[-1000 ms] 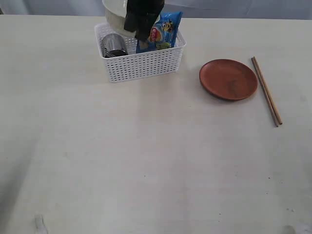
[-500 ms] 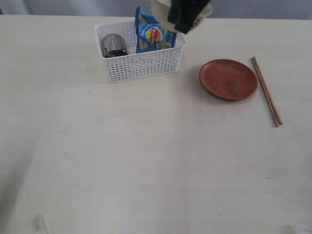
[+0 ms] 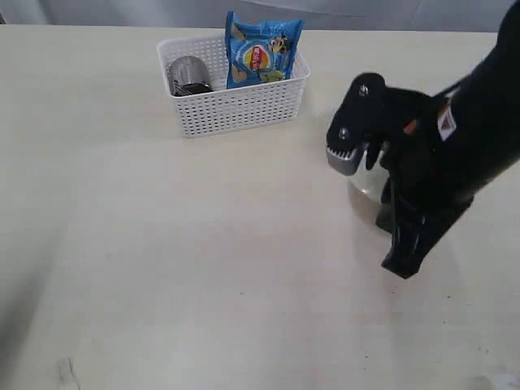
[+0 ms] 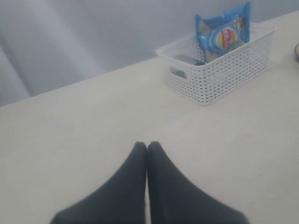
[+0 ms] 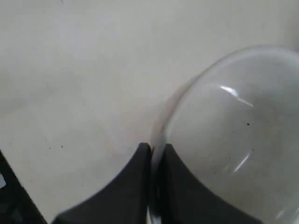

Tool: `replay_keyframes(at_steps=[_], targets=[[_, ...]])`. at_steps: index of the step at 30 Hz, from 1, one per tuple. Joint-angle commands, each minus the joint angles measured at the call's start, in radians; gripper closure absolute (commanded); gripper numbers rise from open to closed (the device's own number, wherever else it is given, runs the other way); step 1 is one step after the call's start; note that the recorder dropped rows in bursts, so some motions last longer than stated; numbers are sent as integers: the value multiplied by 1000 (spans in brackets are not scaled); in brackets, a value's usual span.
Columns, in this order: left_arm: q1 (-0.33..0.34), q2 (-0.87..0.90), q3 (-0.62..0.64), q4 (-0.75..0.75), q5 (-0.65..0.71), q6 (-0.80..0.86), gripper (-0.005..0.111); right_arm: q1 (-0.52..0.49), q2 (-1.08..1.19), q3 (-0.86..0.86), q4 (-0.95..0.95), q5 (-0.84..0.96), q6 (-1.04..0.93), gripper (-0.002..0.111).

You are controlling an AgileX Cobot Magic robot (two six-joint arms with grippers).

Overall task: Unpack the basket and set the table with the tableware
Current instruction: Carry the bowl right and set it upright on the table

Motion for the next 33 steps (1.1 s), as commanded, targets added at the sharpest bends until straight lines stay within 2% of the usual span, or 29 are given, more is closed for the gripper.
replay_keyframes(at_steps=[1, 6, 13, 21, 25, 28, 33], targets=[[-6, 0, 3, -7, 1, -6, 107, 16, 17, 95, -106, -115, 168, 109], [-6, 0, 3, -7, 1, -6, 107, 122, 108, 172, -136, -185, 152, 109], [-6, 0, 3, -7, 1, -6, 107, 124, 196, 176, -223, -194, 235, 109], [-6, 0, 3, -7, 1, -6, 107, 127, 196, 176, -188, -145, 226, 109], [-6, 0, 3, -7, 1, -6, 107, 128, 196, 176, -98, -141, 144, 108], [-6, 0, 3, -7, 1, -6, 107, 128, 196, 176, -72, -136, 126, 96], [-6, 0, 3, -7, 1, -6, 107, 128, 196, 176, -72, -133, 126, 63]])
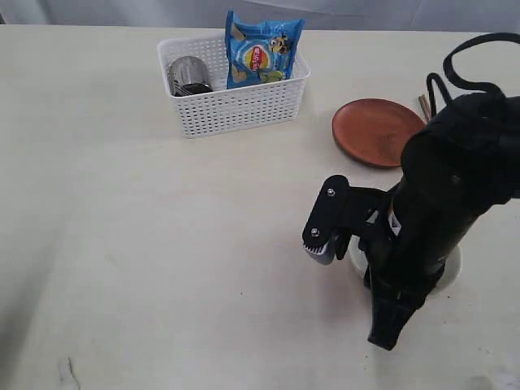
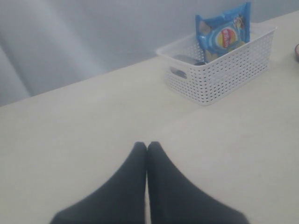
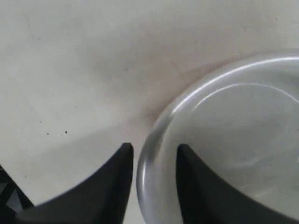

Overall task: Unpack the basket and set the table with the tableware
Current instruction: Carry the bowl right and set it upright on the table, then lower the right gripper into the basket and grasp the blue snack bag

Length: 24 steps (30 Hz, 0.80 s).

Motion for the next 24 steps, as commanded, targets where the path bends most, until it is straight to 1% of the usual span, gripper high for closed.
replay_keyframes(at_steps=[1, 3, 8, 10, 12, 16, 19, 22, 24], targets=[[-6, 0, 3, -7, 1, -6, 107, 1, 1, 3, 12, 11, -11, 59], [-6, 0, 3, -7, 1, -6, 107, 1, -4, -20, 12, 32, -5, 56], [-6, 0, 3, -7, 1, -6, 107, 1, -57, -151, 12, 141, 3, 56], [-6, 0, 3, -7, 1, -6, 107, 1, -87, -209, 12, 149, 29, 56], [-6, 0, 3, -7, 1, -6, 107, 1, -113, -270, 8, 100, 107, 56], [-6, 0, 3, -7, 1, -6, 107, -34, -124, -353, -62, -92, 399, 56], [-6, 0, 3, -7, 1, -6, 107, -84, -92, -389, -67, -219, 463, 56], [-6, 0, 3, -7, 1, -6, 107, -158, 2, -485, -67, -224, 488, 56], [-6, 0, 3, -7, 1, -6, 107, -205, 72, -560, -67, -224, 457, 56]])
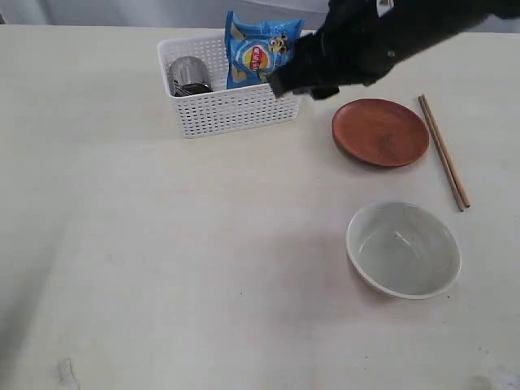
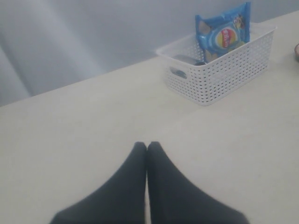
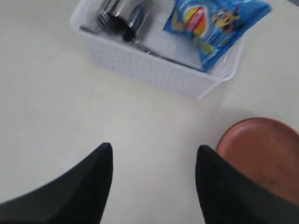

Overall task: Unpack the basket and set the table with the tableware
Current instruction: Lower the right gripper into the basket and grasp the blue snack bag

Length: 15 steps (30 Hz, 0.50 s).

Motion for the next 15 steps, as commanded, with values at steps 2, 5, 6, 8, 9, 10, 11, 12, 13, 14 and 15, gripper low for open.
replay_keyframes(at_steps=[2, 5, 6, 8, 9, 10, 11, 12, 13, 14, 15], targets=[[-6, 0, 3, -7, 1, -6, 107, -115, 191, -202, -15, -28, -62, 56], [-6, 0, 3, -7, 1, -6, 107, -150, 315, -331, -7, -28, -108, 56], [-6, 0, 3, -7, 1, -6, 107, -161, 369, -389, 4, -28, -123, 56], [-6, 0, 3, -7, 1, -6, 107, -172, 453, -469, 43, -26, -179, 56], [-6, 0, 3, -7, 1, -6, 107, -172, 499, -528, 60, -22, -231, 56], [-6, 0, 3, -7, 1, -6, 107, -172, 542, -567, 63, -22, -295, 56], [-6, 0, 3, -7, 1, -6, 107, -172, 575, -611, 63, -22, -357, 56], [-6, 0, 3, -7, 1, -6, 107, -162, 620, -654, 64, -22, -450, 56], [-6, 0, 3, -7, 1, -6, 107, -156, 647, -692, 64, -19, -496, 56], [-6, 0, 3, -7, 1, -6, 107, -151, 672, -722, 64, -12, -535, 56], [-6, 0, 3, -7, 1, -6, 107, -142, 706, -768, 64, 8, -580, 56]])
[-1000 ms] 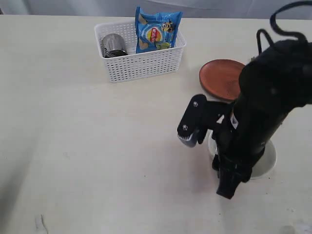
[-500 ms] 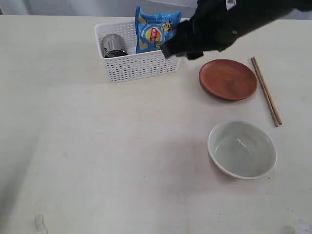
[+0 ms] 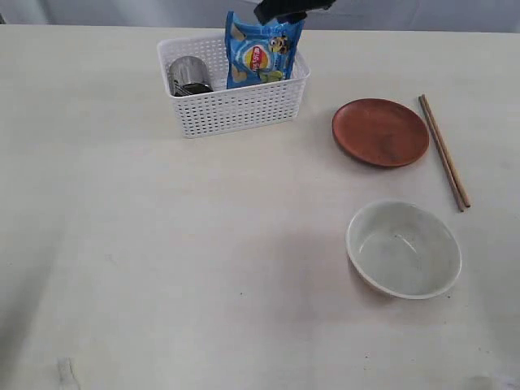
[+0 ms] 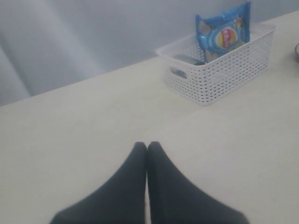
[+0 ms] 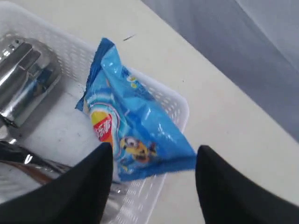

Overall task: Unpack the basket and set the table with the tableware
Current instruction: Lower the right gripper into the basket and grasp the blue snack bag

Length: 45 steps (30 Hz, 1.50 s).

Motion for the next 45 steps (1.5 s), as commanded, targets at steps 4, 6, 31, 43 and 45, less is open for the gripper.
replay_keyframes(at_steps=[4, 6, 31, 43, 45], targets=[[-6, 0, 3, -7, 1, -6, 107, 38, 210, -259, 11, 132, -257, 56], [-6, 0, 3, -7, 1, -6, 107, 37, 255, -313, -8, 154, -273, 56], [-6, 0, 3, -7, 1, -6, 107, 116, 336, -446, -211, 171, -517, 47], [-6, 0, 3, -7, 1, -6, 107, 116, 397, -446, -222, 104, -507, 62], [-6, 0, 3, -7, 1, -6, 107, 116, 406, -446, -222, 104, -507, 77]])
